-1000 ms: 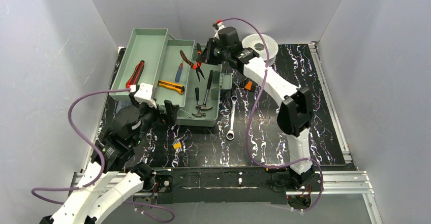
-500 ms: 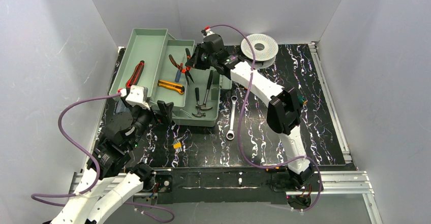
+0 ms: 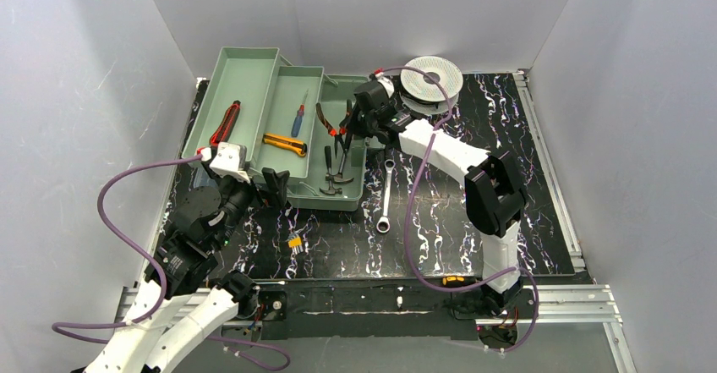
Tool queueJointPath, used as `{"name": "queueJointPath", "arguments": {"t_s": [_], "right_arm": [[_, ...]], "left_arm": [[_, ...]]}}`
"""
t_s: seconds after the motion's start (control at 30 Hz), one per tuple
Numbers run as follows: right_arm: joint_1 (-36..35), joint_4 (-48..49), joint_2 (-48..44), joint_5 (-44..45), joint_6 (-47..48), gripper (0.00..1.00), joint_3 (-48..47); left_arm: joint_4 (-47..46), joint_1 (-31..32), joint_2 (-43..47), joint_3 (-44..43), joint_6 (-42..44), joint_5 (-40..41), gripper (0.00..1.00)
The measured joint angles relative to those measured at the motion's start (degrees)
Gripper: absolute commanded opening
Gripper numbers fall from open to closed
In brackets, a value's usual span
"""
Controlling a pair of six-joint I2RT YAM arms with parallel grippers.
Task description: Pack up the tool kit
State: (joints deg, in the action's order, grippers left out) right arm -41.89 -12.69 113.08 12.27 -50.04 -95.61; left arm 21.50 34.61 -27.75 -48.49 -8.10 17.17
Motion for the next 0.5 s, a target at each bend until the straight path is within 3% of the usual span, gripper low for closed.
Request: {"name": "queueJointPath", "arguments": {"t_s": [0.03,0.07,0.1,0.13,0.17,0.3,0.5], "right_arm": [[0.0,0.1,0.0,-0.1,-0.6,0.01,0.6],[0.0,0.6,-0.1,-0.6,-0.9,0.09,1.4],[0.0,1.1,-0.1,-1.5,-1.0,0.24,2.6],[0.0,1.1,-0.1,-2.4,-1.1,0.5,3.6],[0.0,1.1,-0.1,-3.5,-1.2,0.64,4.7],[-0.2,4.0,-0.6,-8.0,-0.6,0.78,6.6],[-0.1,5.5,-9.5,-9.6,4.2,0.74,12.9]], "left_arm": [[0.0,0.0,0.0,0.0,0.0,0.0,0.98],[0.0,0.0,0.0,0.0,0.0,0.0,0.98],[0.0,0.0,0.0,0.0,0.0,0.0,0.98],[0.0,0.0,-0.1,0.0,0.0,-0.1,0.98],[0.0,0.0,-0.1,0.0,0.0,-0.1,0.98],[0.0,0.0,-0.5,0.0,0.0,-0.2,0.98],[0.0,0.0,-1.4,0.0,0.0,-0.8,0.98]]}}
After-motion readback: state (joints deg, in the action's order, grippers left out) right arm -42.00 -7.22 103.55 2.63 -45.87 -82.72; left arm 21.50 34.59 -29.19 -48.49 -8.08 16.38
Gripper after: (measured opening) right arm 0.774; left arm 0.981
